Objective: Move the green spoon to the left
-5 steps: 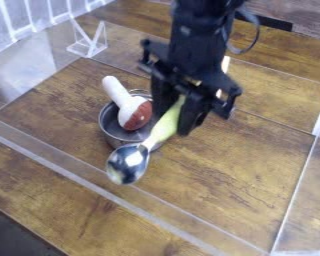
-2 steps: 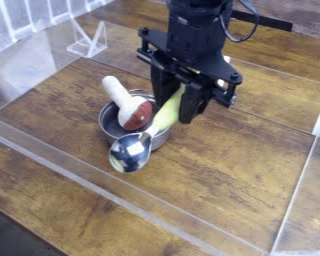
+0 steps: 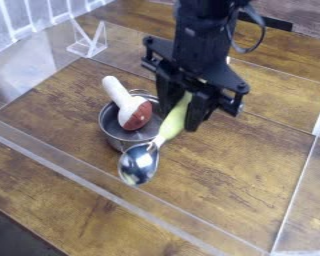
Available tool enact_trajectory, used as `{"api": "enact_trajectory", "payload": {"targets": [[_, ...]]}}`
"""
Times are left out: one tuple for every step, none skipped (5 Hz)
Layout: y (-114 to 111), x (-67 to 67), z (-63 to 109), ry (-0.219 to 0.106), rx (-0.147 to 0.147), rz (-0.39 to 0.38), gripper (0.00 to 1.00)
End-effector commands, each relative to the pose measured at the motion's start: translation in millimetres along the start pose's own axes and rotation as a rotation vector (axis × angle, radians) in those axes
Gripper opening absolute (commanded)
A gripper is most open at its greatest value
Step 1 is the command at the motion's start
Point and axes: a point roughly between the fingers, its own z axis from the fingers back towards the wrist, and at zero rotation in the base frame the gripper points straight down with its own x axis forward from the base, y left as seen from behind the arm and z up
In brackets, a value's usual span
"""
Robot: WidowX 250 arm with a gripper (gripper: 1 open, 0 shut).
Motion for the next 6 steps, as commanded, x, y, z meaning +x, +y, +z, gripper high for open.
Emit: {"api": "enact_trajectory", "payload": {"targets": [[2,0.4,28.4,-0.084,-0.008,0.023,0.00],[8,-2.2,26.8,-0.094,-0.003,0.056,0.00],[38,-5.6,23.4,-0.092,0.013,0.139,0.00],[72,-8.3,5.9,-0.082,0.034,0.196,0.00],[94,-14.1,-5.3,-0.081,0.057,0.219,0.00],[106,-18.4,-17.4,-0.075,0.075,0.227,0.00]]}}
